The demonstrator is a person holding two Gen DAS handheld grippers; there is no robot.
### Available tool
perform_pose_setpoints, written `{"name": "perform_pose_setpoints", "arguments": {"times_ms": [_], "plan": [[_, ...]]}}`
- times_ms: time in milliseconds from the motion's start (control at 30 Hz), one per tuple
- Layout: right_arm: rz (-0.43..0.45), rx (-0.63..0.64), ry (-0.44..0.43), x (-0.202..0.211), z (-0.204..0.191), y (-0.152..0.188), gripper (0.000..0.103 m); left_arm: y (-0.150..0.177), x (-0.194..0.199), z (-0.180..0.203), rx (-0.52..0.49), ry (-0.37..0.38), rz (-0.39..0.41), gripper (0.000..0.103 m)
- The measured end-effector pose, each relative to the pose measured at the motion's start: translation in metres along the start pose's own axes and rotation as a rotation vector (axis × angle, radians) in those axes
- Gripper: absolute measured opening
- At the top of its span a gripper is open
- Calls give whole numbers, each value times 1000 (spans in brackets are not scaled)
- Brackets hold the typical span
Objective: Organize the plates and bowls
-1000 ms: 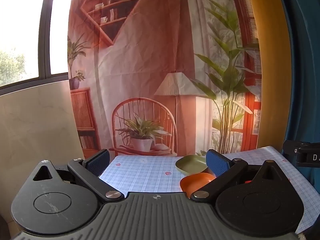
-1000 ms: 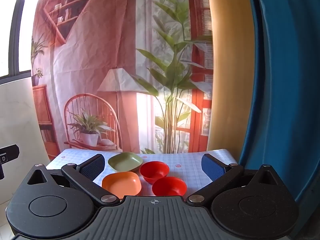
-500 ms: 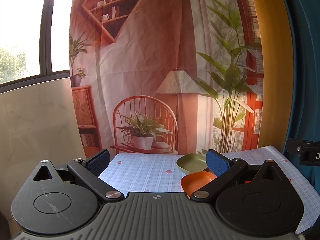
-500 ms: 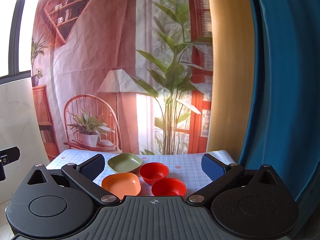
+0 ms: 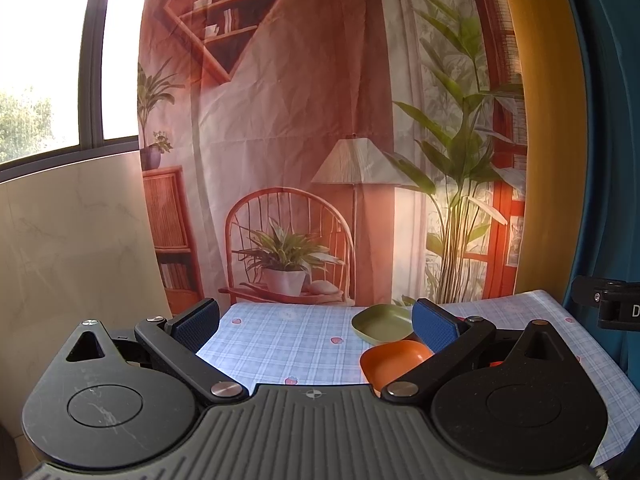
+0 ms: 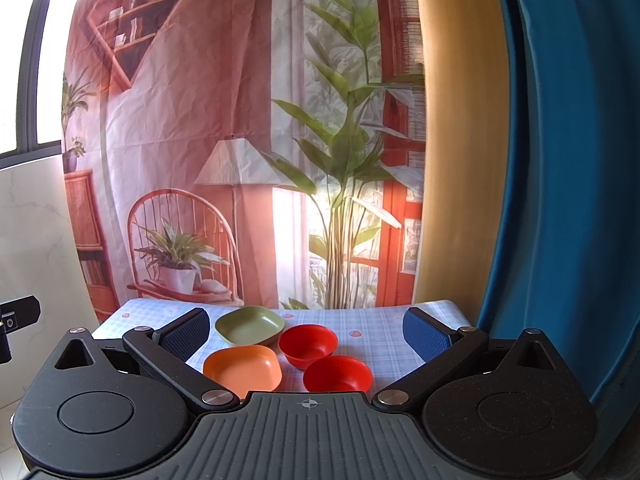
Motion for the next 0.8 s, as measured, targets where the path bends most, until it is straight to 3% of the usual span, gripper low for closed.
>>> {"name": "perform_pose_setpoints", "arguments": {"times_ms": [800], "plan": [[-3, -2, 1, -1, 2, -1, 103, 2, -1, 2, 1, 9, -12, 103]]}}
Point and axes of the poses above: each gripper's, at about its wrist camera, not at the fingertips, and x roughly against the way its jaws point, z to its right, y to its underside, the point moved 8 cm from there along -x, roughly the way its jaws point, and after that the axes turned 3 degrees about -y, right-handed, at the moved point
